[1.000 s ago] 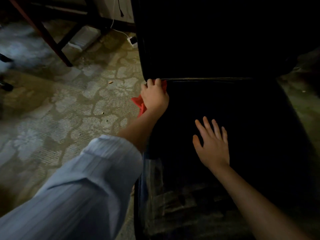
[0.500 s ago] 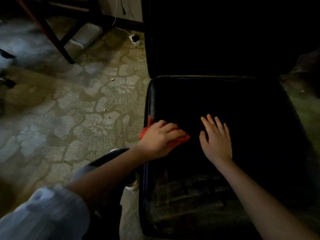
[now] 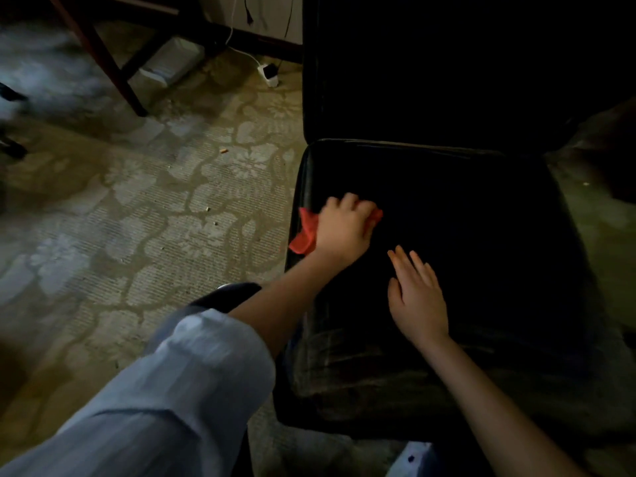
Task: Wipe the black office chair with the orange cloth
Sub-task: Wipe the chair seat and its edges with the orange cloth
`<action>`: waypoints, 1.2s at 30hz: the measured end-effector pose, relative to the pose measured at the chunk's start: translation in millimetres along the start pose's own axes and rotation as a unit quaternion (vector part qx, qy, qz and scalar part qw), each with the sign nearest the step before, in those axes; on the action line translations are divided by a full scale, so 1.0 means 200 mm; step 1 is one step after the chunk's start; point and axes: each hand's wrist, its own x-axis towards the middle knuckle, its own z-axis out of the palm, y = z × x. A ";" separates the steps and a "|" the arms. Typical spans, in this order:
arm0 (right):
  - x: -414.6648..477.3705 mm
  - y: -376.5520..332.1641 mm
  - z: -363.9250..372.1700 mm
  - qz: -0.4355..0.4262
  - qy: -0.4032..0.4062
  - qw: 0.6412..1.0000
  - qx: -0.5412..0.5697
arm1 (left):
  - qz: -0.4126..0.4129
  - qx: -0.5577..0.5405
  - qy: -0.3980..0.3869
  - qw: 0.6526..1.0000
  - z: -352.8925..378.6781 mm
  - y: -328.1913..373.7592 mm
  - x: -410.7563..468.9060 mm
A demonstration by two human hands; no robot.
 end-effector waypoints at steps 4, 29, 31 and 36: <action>-0.01 0.01 -0.02 0.008 0.039 0.999 0.016 | 0.125 -0.022 -0.046 0.991 0.05 0.12 -0.15; -0.10 -0.06 -0.08 0.027 -0.187 0.981 -0.042 | 0.151 -0.071 -0.010 0.986 -0.12 -0.07 -0.61; -0.11 -0.05 -0.07 0.027 -0.183 0.983 -0.017 | 0.176 -0.062 0.007 0.982 -0.15 -0.13 -0.69; -0.10 -0.05 -0.05 0.037 -0.186 0.982 -0.014 | 0.020 -0.060 0.049 0.997 -0.17 -0.31 -0.65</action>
